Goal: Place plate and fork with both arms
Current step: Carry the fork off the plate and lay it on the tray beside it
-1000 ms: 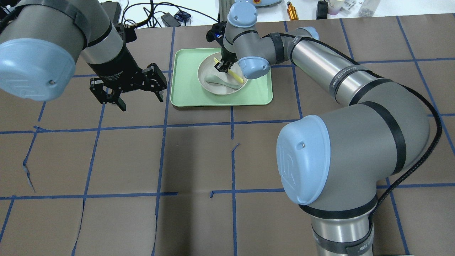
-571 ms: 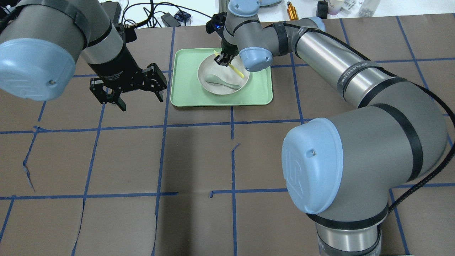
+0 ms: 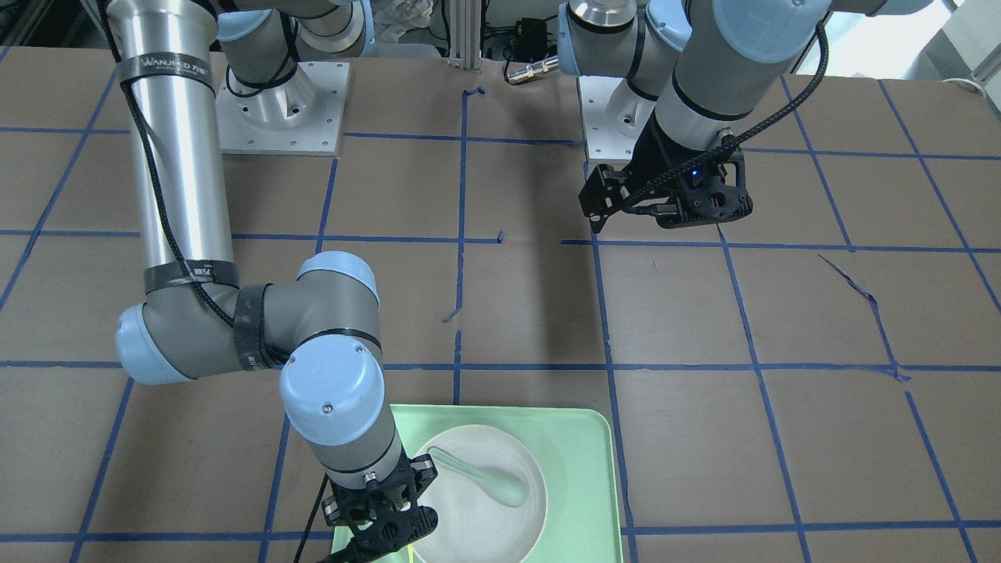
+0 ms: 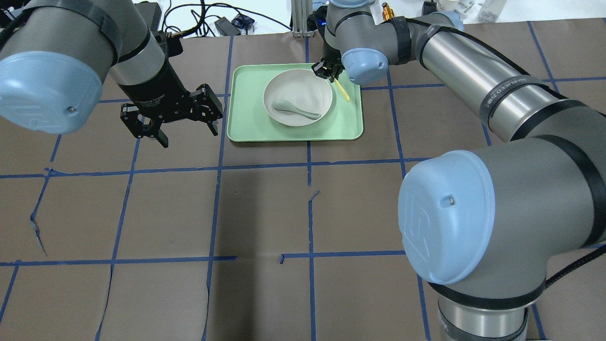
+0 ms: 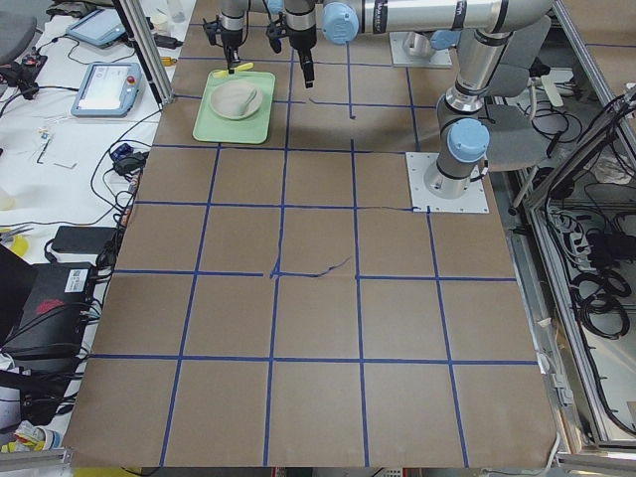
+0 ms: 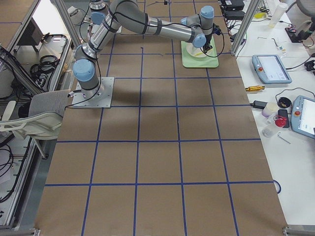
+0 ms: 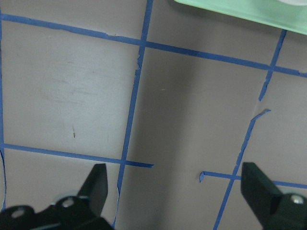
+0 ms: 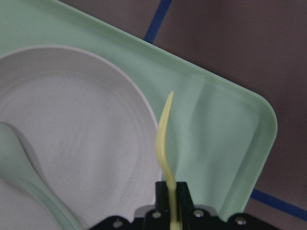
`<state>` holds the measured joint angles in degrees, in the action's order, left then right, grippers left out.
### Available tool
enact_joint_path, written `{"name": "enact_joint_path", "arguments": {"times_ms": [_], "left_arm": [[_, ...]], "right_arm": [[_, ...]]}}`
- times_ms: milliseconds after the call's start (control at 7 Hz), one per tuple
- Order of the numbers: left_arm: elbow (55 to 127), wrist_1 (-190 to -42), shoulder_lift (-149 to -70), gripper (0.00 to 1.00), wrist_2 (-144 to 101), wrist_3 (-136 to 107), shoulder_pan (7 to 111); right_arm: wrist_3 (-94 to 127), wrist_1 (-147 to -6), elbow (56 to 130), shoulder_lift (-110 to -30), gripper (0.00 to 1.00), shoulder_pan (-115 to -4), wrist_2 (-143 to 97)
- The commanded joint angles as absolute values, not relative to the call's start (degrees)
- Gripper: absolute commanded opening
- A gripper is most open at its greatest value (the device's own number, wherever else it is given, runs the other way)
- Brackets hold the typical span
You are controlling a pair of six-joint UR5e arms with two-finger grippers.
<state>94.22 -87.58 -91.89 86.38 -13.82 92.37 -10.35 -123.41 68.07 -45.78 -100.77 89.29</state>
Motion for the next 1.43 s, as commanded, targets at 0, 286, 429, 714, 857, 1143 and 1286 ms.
{"name": "enact_joint_path", "arguments": {"times_ms": [0,286,429,714,857,1143,1286], "left_arm": [[94.22,-87.54,-92.11,1.0,86.31,-13.97,92.37],[95.09,-86.76,-91.94,1.0,86.4,-13.89,92.37],[95.53,-86.23,-91.76,1.0,86.31,-13.8,92.37],[95.54,-86.13,-91.76,1.0,86.31,-13.8,92.46],[95.54,-86.13,-91.76,1.0,86.4,-13.71,92.46],[95.54,-86.13,-91.67,1.0,86.4,-13.71,92.46],[95.54,-86.13,-91.58,1.0,86.4,-13.71,92.37]], "right_arm": [[0.47,-123.4,70.84,-45.88,0.14,-99.23,90.52],[9.71,-124.36,70.32,-44.66,0.14,-98.17,90.09],[11.32,-126.19,70.23,-44.3,0.14,-98.17,89.91],[13.08,-126.47,70.31,-44.82,0.14,-98.61,89.3],[13.27,-126.47,71.62,-44.82,0.21,-98.7,89.38],[13.1,-131.21,77.75,-47.96,1.0,-98.61,88.51],[12.14,-130.52,80.39,-52.25,1.0,-98.27,88.33]]}}
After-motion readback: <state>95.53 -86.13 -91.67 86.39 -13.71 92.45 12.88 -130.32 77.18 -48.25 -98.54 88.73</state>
